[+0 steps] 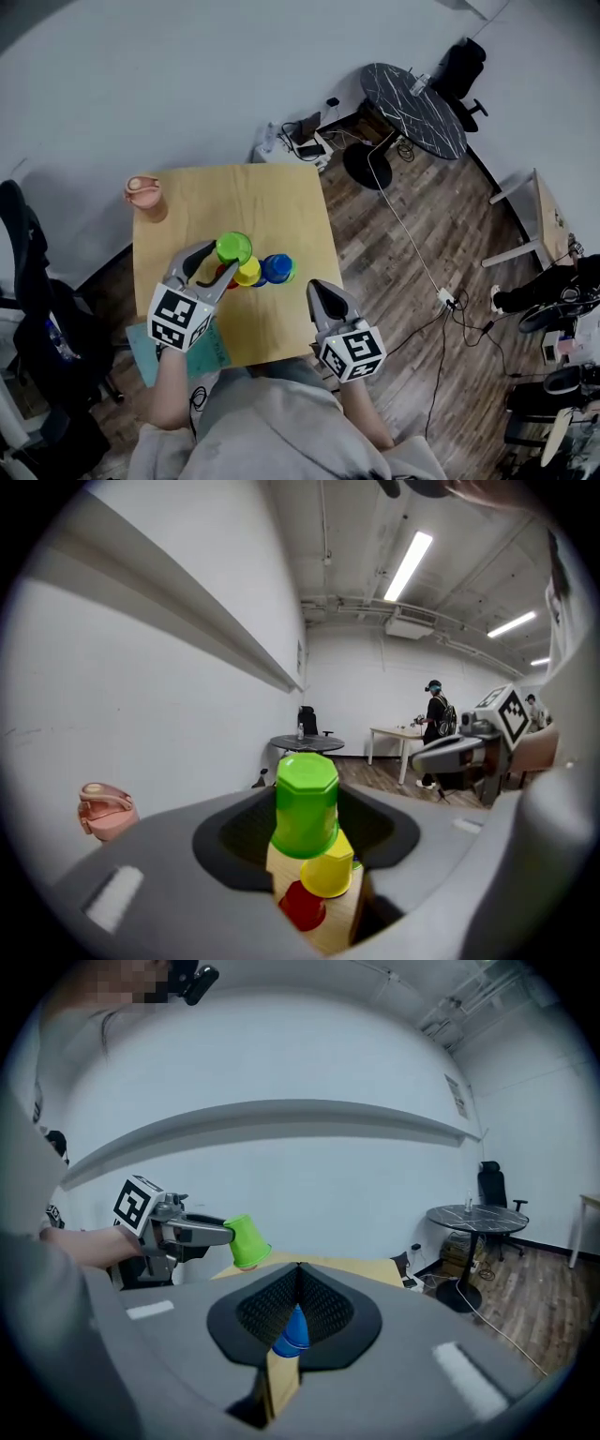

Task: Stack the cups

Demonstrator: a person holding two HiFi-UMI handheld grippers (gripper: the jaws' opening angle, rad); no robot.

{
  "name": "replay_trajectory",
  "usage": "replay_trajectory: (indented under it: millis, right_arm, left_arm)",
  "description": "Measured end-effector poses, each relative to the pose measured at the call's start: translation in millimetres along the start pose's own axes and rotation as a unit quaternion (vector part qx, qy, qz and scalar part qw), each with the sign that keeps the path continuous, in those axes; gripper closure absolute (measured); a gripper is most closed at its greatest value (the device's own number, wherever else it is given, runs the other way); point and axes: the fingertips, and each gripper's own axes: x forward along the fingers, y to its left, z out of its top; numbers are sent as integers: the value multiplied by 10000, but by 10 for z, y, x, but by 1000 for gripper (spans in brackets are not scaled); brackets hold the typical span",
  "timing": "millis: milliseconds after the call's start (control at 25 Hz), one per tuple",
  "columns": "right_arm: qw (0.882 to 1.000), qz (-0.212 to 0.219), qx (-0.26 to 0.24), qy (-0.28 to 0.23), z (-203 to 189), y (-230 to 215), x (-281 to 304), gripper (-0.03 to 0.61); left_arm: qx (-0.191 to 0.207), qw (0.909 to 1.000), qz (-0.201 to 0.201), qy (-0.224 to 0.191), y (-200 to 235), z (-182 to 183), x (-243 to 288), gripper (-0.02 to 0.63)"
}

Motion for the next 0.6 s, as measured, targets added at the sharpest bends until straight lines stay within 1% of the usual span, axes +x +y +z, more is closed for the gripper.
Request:
replay_trajectory:
  millis: [160, 320, 600]
  right_arm:
    - [9992, 397, -31, -37, 41, -34, 37, 575]
    - [9974, 719, -56, -56, 59, -68, 54, 575]
    - [9951, 988, -18, 0, 6, -231, -40, 575]
  left_arm:
    - [18, 9998, 185, -25, -209, 94, 6, 357]
    - [-43, 9995, 316, 67, -374, 82, 83, 357]
    - [-165, 9982, 489, 312, -597, -22, 278, 357]
